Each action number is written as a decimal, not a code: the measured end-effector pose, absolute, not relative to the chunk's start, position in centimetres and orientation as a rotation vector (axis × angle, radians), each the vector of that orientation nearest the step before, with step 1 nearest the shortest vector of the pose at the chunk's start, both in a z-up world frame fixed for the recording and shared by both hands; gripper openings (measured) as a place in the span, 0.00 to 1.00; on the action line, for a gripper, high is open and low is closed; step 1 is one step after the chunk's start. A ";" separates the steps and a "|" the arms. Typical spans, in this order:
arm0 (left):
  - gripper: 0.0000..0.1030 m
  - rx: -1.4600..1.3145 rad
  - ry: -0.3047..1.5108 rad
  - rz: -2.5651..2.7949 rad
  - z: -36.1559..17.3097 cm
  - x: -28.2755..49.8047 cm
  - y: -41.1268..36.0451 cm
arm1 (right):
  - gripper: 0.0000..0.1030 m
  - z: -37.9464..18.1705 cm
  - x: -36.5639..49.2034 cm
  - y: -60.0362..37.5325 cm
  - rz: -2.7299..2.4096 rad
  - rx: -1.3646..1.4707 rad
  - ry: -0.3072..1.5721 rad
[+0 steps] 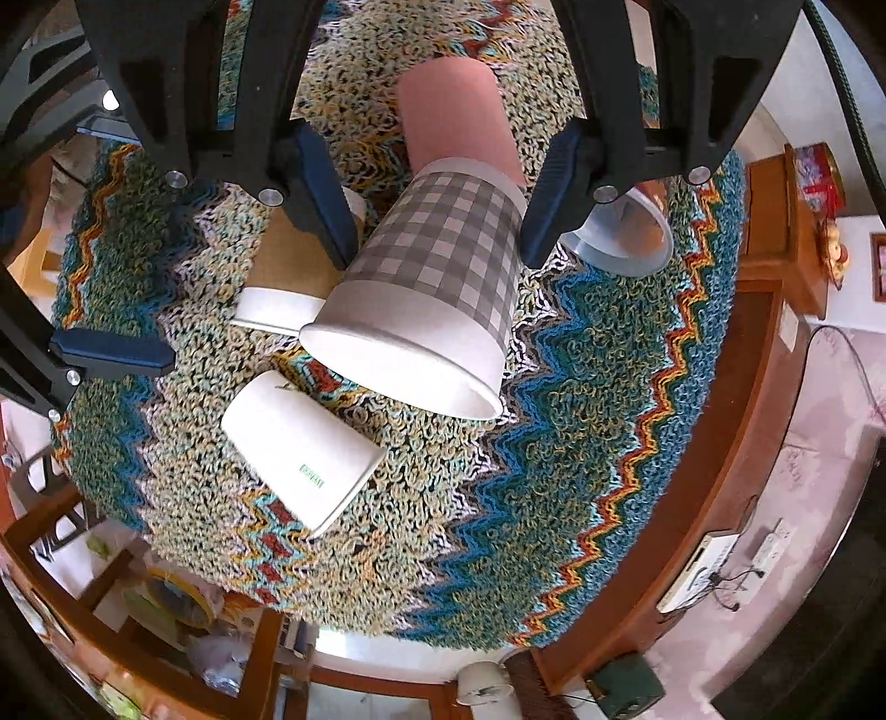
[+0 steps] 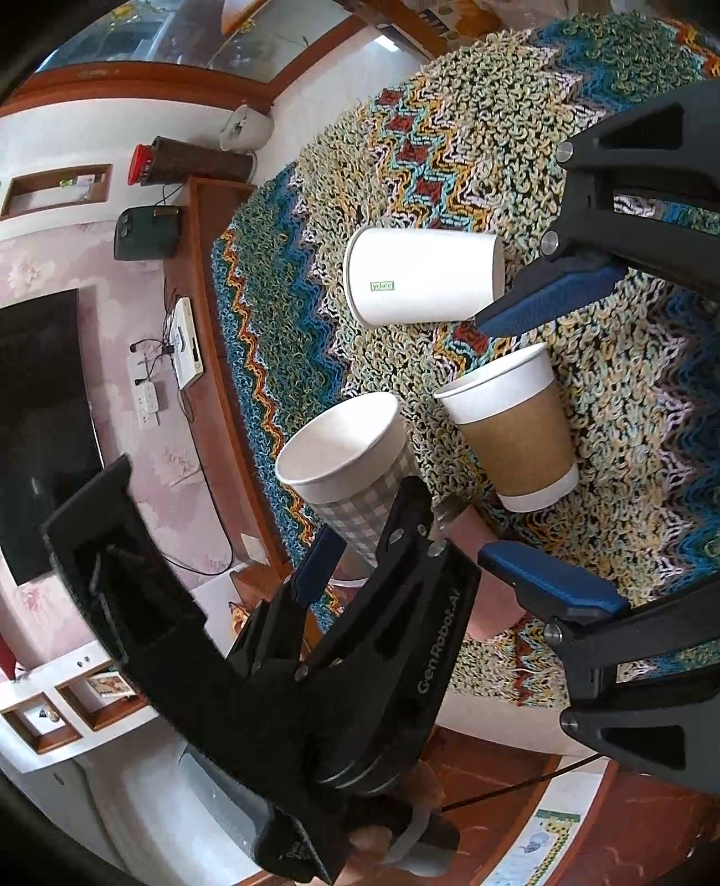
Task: Flip cup upright
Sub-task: 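Lift the checkered cup with the left tool and rotate it rim-up, then bring the upright cup to the right tool while the right tool closes on it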
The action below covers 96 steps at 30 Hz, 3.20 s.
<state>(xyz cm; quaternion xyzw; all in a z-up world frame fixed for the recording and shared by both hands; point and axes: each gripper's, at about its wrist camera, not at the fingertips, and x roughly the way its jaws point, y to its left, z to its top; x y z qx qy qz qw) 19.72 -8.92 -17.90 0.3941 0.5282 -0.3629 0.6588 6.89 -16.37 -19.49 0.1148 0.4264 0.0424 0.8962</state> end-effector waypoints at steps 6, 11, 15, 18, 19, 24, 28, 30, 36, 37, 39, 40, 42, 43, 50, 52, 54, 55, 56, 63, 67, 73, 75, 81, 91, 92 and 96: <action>0.63 0.799 1.203 -0.769 -15.3 18.1 -8.7 | 0.74 -18.3 5.2 -17.7 0.092 0.223 0.883; 0.63 0.684 1.215 -0.714 -13.3 15.4 -8.2 | 0.74 -17.4 3.8 -18.9 0.090 0.197 0.889; 0.63 0.570 1.236 -0.632 -12.4 13.3 -7.4 | 0.74 -16.8 2.7 -19.8 0.092 0.170 0.900; 0.63 0.480 1.262 -0.561 -12.6 11.5 -6.5 | 0.74 -16.5 2.0 -20.5 0.099 0.151 0.906; 0.63 0.455 1.268 -0.535 -12.7 11.0 -6.2 | 0.74 -16.4 1.8 -20.7 0.101 0.146 0.908; 0.63 0.246 1.319 -0.456 -13.6 8.4 -4.4 | 0.74 -16.8 0.9 -21.6 0.116 0.130 0.926; 0.63 0.129 1.372 -0.427 -15.2 6.2 -4.0 | 0.74 -17.3 0.4 -21.9 0.123 0.106 0.948; 0.63 0.069 1.399 -0.403 -16.2 5.3 -3.8 | 0.74 -17.6 0.2 -22.1 0.127 0.095 0.961; 0.63 -0.103 1.475 -0.338 -19.4 3.4 -3.0 | 0.74 -18.9 -0.2 -22.8 0.097 0.055 1.000; 0.63 -0.130 1.486 -0.325 -20.0 3.2 -2.9 | 0.71 -19.1 -0.2 -22.9 0.097 0.056 1.008; 0.63 -0.199 1.513 -0.301 -21.3 2.9 -2.7 | 0.70 -19.5 -0.4 -23.1 0.093 0.053 1.022; 0.63 -0.240 1.525 -0.288 -22.0 2.8 -2.6 | 0.70 -19.6 -0.5 -23.1 0.090 0.051 1.025; 0.63 -0.283 1.542 -0.261 -23.0 2.6 -2.7 | 0.70 -19.9 -0.8 -23.3 0.088 0.045 1.032; 0.63 -0.311 1.556 -0.247 -23.6 2.5 -2.8 | 0.70 -20.1 -0.9 -23.4 0.087 0.041 1.036; 0.63 -0.425 1.634 -0.206 -26.6 1.6 -4.0 | 0.70 -21.0 -1.4 -23.9 0.085 0.038 1.064; 0.63 -0.445 1.636 -0.207 -26.6 1.6 -4.4 | 0.70 -21.1 -1.4 -24.0 0.084 0.039 1.068; 0.63 -0.484 1.638 -0.196 -26.7 1.6 -4.8 | 0.70 -21.2 -1.5 -24.2 0.082 0.044 1.072; 0.63 -0.483 1.633 -0.187 -26.5 1.6 -5.0 | 0.70 -21.2 -1.5 -24.3 0.083 0.051 1.073; 0.64 -0.473 1.627 -0.174 -26.5 1.5 -5.2 | 0.70 -21.2 -1.5 -24.4 0.085 0.056 1.075; 0.73 -0.401 1.603 -0.102 -26.4 1.6 -5.4 | 0.70 -21.2 -1.4 -24.4 0.109 0.072 1.080; 0.82 -0.369 1.574 -0.076 -25.7 1.3 -4.4 | 0.70 -21.2 -1.4 -24.5 0.136 0.093 1.085; 0.84 -0.369 1.552 -0.060 -24.8 0.2 -3.3 | 0.70 -20.9 -1.4 -24.4 0.181 0.116 1.093; 0.84 -0.361 1.538 -0.054 -24.1 -0.3 -2.9 | 0.70 -20.6 -1.5 -24.3 0.202 0.120 1.093; 0.84 -0.281 1.487 -0.028 -21.4 -2.4 -1.1 | 0.70 -19.4 -2.0 -23.3 0.261 0.121 1.092; 0.84 -0.172 1.370 0.038 -18.2 -5.0 2.2 | 0.70 -19.2 -2.6 -20.6 0.293 0.149 1.121; 0.84 -0.160 1.360 0.041 -18.0 -5.2 2.7 | 0.70 -19.3 -2.6 -20.3 0.292 0.156 1.127; 0.84 -0.134 1.337 0.049 -17.9 -5.1 3.0 | 0.70 -19.9 -2.9 -19.2 0.286 0.171 1.149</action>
